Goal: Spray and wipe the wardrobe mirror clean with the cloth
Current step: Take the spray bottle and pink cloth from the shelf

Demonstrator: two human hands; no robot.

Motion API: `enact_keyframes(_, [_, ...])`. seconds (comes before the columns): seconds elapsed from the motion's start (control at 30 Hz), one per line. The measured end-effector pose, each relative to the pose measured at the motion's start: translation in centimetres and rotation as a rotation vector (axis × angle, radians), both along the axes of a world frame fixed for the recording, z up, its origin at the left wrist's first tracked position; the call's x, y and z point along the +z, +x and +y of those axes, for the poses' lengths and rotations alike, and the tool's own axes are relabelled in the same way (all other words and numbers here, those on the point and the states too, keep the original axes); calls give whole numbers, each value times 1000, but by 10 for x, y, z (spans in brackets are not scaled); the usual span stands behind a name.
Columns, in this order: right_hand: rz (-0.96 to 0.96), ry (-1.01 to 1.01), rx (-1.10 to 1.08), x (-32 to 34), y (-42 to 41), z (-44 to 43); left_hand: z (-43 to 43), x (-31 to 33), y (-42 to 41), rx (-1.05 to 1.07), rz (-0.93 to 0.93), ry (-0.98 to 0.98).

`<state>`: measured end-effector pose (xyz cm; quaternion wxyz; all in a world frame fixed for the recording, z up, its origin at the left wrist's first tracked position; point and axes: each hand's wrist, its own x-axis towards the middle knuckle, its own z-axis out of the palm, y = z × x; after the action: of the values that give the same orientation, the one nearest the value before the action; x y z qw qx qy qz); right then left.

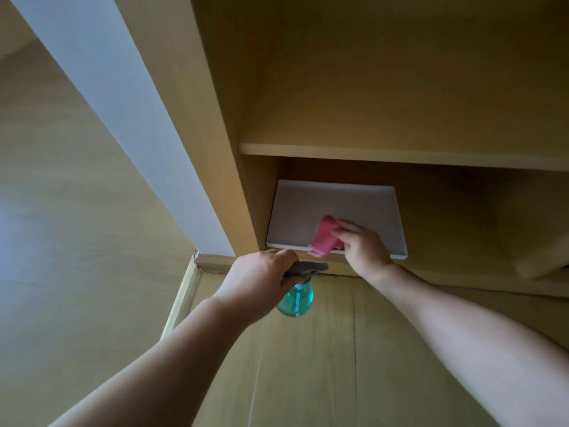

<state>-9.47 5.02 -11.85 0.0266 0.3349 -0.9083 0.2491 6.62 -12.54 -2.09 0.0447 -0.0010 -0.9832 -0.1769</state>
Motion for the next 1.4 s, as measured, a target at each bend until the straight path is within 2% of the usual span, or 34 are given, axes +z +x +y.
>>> enact_keyframes(0.13, [164, -114, 210, 51, 26, 25, 13, 12, -7, -76, -13, 36])
enact_keyframes(0.3, [154, -356, 389, 100, 56, 56, 30, 37, -18, -238, -25, 103])
enact_keyframes(0.47, [212, -405, 410, 139, 71, 80, 52, 76, -27, -329, -24, 83])
enact_keyframes(0.6, [183, -551, 298, 168, 72, 93, 74, 110, -30, -406, -37, 259])
enact_keyframes(0.67, [164, -600, 256, 183, 72, 100, 82, 125, -32, -413, -42, 285])
enact_keyframes(0.83, [-69, -638, 241, 229, 70, 115, 98, 169, -44, -417, 85, 277])
enact_keyframes(0.93, [-212, -616, 234, 265, 62, 120, 102, 211, -55, -404, 99, 245])
enact_keyframes(1.13, [-297, -579, 150, 353, 48, 125, 105, 311, -69, -367, 47, 260])
enact_keyframes(1.3, [-378, -641, 119, 474, 44, 125, 107, 432, -71, -302, 31, 314])
enact_keyframes(1.4, [-393, -656, 113, 564, 48, 124, 107, 522, -75, -320, 0, 257])
